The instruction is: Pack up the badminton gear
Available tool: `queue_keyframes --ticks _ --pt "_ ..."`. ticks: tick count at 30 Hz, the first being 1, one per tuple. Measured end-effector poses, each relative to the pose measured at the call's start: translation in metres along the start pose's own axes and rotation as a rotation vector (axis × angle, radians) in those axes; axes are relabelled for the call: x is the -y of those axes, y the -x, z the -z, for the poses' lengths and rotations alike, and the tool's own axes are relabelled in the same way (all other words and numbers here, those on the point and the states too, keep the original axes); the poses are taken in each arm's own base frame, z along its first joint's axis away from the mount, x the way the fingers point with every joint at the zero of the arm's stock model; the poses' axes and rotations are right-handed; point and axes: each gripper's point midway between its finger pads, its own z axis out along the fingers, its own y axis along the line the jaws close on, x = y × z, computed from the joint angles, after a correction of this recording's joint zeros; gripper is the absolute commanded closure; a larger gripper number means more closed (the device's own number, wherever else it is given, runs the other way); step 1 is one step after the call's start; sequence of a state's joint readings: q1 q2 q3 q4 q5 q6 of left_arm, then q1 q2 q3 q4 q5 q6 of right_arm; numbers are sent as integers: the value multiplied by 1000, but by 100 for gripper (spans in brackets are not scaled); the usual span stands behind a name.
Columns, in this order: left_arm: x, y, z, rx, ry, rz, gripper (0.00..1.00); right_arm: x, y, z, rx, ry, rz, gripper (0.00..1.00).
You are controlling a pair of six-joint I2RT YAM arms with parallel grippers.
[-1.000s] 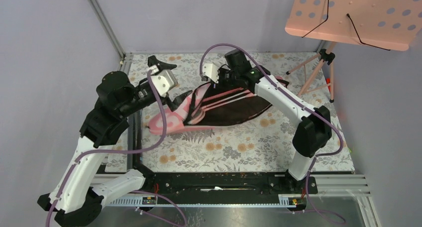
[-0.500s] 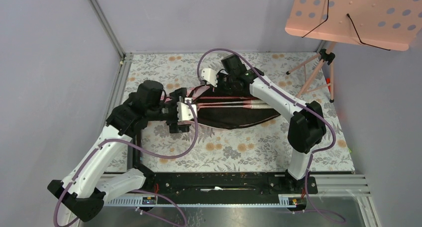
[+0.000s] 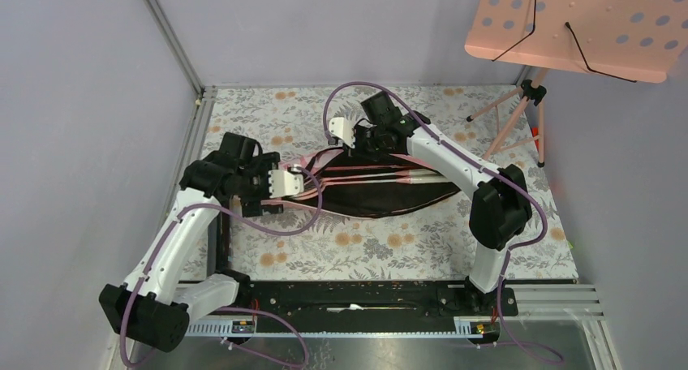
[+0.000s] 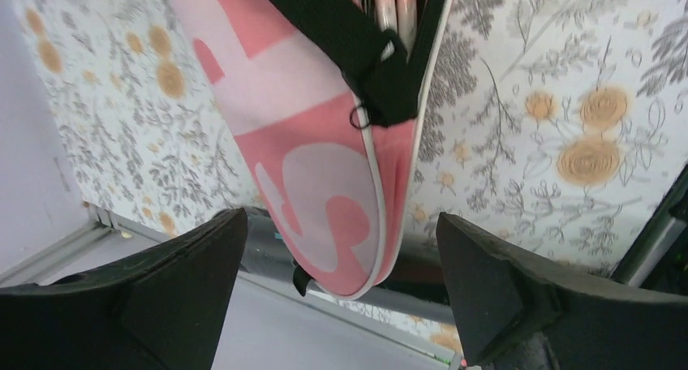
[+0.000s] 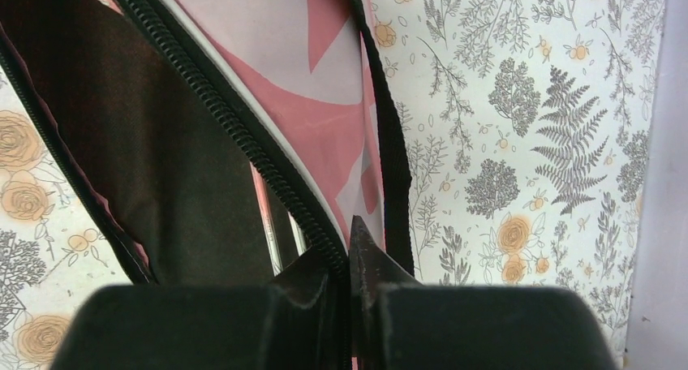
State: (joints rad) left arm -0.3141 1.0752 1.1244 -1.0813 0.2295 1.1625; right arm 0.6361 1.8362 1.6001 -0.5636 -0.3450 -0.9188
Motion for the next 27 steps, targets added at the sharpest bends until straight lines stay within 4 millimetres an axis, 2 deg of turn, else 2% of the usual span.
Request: queue_keyframes --ticks 2,7,9,10,11,13,17,20,22,24,25,26,27 --pt "5 -12 -5 -38 -16 -17 8 -2 1 0 6 11 -2 100" --pt "39 -45 -22 -108 -81 -21 11 -5 2 3 3 27 -7 100" --pt "42 -54 -26 -111 -62 -1 20 -6 3 6 0 36 -11 100" --pt "42 -56 -27 -108 -48 7 29 -6 3 7 0 37 -11 100" --pt "41 -59 -30 -104 -31 16 36 -7 4 7 0 40 -13 100" --pt "38 -62 -38 -86 15 33 44 -10 6 8 7 55 -17 100" --pt "36 -63 -52 -40 87 65 49 -15 10 10 25 83 -35 100" --pt "34 -58 -52 -4 126 92 45 -12 18 14 58 85 -54 100" --pt "30 -54 -49 20 158 94 49 -9 24 17 80 83 -64 100" --pt "27 -51 -46 47 194 95 60 -6 30 19 104 80 -75 100" --pt "28 -50 -46 57 203 95 71 -6 34 20 116 81 -81 100" --pt "29 -49 -47 67 208 95 88 -4 36 21 123 78 -83 100" --pt "30 -48 -48 74 212 91 100 -3 38 21 128 77 -88 100"
